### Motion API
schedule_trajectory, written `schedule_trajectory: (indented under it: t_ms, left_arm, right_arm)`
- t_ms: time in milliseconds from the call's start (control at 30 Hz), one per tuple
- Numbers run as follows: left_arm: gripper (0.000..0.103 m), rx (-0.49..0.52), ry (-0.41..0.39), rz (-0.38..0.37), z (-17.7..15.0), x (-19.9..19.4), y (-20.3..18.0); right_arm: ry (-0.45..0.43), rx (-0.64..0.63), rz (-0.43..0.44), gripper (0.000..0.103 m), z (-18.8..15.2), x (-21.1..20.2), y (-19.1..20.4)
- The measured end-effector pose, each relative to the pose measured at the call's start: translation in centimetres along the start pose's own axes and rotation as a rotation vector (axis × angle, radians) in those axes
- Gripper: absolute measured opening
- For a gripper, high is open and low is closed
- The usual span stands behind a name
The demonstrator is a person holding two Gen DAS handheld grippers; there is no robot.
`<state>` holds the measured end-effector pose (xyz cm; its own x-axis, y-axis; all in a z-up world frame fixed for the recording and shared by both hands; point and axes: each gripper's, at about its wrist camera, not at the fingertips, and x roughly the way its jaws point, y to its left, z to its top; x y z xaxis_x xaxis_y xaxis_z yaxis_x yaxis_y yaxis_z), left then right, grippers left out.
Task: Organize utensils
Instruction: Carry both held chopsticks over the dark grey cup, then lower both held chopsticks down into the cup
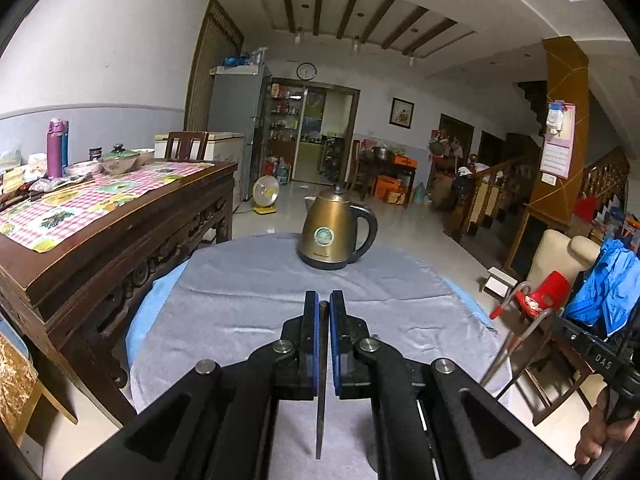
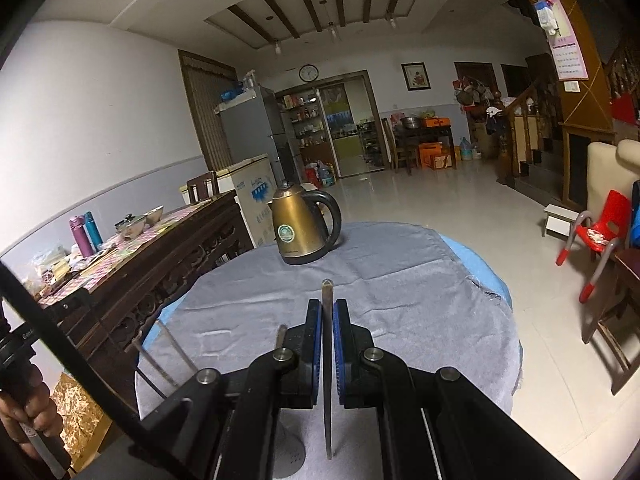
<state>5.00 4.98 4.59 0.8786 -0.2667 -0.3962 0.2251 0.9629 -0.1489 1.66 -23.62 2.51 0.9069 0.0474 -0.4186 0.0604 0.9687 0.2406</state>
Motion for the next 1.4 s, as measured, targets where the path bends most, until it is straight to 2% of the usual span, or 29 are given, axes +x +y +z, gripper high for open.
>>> schedule_trajectory:
  t_ms: [267, 700, 1000, 1400]
  left_arm:
    - [0.005, -0.012, 0.019, -0.03, -0.2, -1.2, -0.9]
    - [0.005, 0.039, -0.04, -0.094, 0.9, -4.6, -3.4]
    - [0.005, 0.054, -0.056, -0.102, 1.6, -5.5, -4.8]
    - [0.005, 0.097, -0.127, -0.1, 3.2, -7.9, -6.9]
  right_arm:
    - [-0.022, -0.021, 0.013, 0.006, -0.3, -2.8, 1.3]
    - [-0.082, -0.04, 0.044, 0.006, 0.9, -6.4, 3.0]
    - [-0.102, -0.037, 0.041, 0.006, 1.4, -7.4, 3.5]
    - [-0.13, -0.035, 0.075, 0.006, 1.4, -8.6, 3.8]
